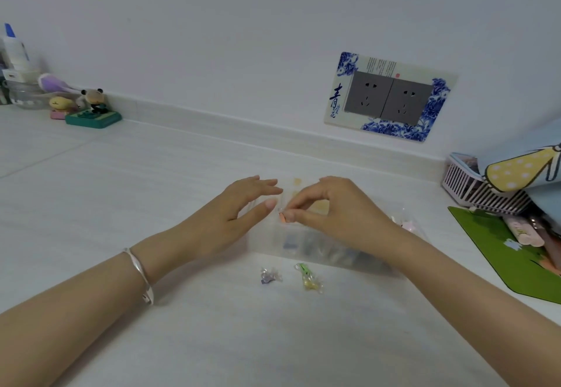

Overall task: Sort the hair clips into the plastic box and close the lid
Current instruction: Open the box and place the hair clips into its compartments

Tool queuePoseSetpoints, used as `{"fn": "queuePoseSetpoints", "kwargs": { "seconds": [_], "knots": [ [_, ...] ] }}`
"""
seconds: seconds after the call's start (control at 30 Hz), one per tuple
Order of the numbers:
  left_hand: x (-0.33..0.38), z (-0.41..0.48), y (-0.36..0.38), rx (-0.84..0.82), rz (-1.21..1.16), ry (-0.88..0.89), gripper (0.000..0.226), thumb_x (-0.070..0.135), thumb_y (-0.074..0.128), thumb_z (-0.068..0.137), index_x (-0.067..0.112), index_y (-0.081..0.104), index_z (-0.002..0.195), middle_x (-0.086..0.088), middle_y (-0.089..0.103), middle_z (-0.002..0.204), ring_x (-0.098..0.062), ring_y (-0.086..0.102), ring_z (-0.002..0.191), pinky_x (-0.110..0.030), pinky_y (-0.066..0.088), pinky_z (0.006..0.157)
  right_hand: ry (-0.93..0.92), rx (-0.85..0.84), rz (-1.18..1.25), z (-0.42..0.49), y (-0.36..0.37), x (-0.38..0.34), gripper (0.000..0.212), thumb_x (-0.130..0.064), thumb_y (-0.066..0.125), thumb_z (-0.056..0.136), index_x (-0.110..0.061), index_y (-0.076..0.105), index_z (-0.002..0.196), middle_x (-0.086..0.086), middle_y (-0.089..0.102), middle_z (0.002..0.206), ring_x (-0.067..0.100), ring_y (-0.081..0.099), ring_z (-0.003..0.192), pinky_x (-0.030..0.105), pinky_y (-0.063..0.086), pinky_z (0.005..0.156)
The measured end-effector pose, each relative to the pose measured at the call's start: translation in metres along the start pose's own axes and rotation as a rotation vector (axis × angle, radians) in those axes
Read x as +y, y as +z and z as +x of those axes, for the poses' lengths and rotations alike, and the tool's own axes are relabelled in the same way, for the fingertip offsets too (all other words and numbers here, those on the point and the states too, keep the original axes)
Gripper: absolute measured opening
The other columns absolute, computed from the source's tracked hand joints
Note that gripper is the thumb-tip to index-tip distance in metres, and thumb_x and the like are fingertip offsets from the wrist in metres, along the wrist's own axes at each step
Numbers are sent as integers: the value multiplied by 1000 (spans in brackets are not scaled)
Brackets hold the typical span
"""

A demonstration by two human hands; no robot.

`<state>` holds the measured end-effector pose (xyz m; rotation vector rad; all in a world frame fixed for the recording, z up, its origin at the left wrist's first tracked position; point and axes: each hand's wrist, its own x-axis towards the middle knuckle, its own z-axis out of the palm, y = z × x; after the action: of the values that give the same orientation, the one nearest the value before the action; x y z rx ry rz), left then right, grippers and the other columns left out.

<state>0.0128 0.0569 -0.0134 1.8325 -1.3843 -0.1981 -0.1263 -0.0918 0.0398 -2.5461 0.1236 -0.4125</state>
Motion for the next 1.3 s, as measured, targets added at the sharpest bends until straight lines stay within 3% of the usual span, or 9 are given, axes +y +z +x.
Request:
{"fn": "queuePoseSetpoints", "kwargs": {
  "seconds": [0.1, 0.3, 0.37, 0.47, 0.67, 0.87, 1.0, 1.2, 1.3],
  "knots": [
    [1, 0, -1, -1, 21, 10, 45, 54, 34, 86, 42, 48, 128, 28, 34, 144, 14, 12, 136, -3, 14, 102, 11, -69, -41, 2, 0, 3, 11, -34, 66, 84, -27, 74, 79, -10, 74, 81, -1, 63, 74, -5, 22, 90],
    [13, -3, -18, 126, 210, 160, 38, 58, 46, 83, 40, 56, 116, 25, 52, 123, 1, 38, 126, -11, 34, 97, 7, -13, -211, -7, -6, 6, 15, -33, 59, 89, -29, 71, 97, -20, 66, 103, -1, 54, 106, 27, 8, 117],
    [26, -6, -26, 169, 192, 213, 27, 53, 54, 82, 39, 61, 103, 22, 60, 106, -8, 51, 110, -23, 44, 83, -24, 57, -133, -14, -9, 3, 12, -28, 62, 88, -28, 72, 96, -18, 67, 102, 1, 56, 104, 30, 25, 113],
    [42, -13, -29, 92, 113, 252, 12, 44, 65, 79, 36, 68, 88, 14, 67, 87, -14, 61, 88, -29, 50, 67, -141, 180, 57, -34, -8, 1, 9, -18, 68, 85, -24, 74, 88, -12, 70, 88, 8, 63, 90, 32, 49, 82],
    [35, -30, -11, -213, 267, 133, 23, 47, 70, 76, 36, 71, 97, 22, 69, 91, 0, 62, 84, -19, 51, 71, -290, 154, -93, -70, 18, 20, 14, -28, 60, 86, -22, 72, 91, -15, 68, 90, -2, 62, 90, 18, 49, 82],
    [30, -33, 4, -240, 354, 98, 24, 40, 67, 81, 35, 70, 104, 26, 66, 89, 1, 61, 85, -11, 47, 71, -217, 74, -143, -81, 32, 32, 22, -47, 57, 86, -33, 65, 101, -19, 64, 103, -4, 60, 94, 23, 50, 79],
    [28, -32, 5, -241, 276, 91, 21, 26, 68, 82, 31, 72, 102, 15, 73, 91, 1, 65, 79, -19, 52, 74, -246, 90, -123, -81, 37, 35, 20, -38, 61, 85, -28, 67, 101, -16, 65, 101, -2, 61, 91, 24, 51, 78],
    [43, -28, -1, -18, 131, 201, 19, 14, 72, 80, 23, 75, 96, 8, 75, 84, 1, 67, 72, -2, 44, 62, -298, 146, -127, -80, 40, 38, 16, -25, 61, 88, -20, 69, 100, -9, 68, 97, 2, 64, 86, 25, 53, 74],
    [54, -14, -8, 205, -56, 185, 16, 15, 73, 77, 22, 75, 92, 13, 74, 86, 0, 68, 73, -9, 50, 70, -297, 156, -130, -79, 40, 39, 15, -26, 61, 88, -21, 69, 99, -10, 69, 97, 2, 64, 86, 24, 53, 74]
  ]
}}
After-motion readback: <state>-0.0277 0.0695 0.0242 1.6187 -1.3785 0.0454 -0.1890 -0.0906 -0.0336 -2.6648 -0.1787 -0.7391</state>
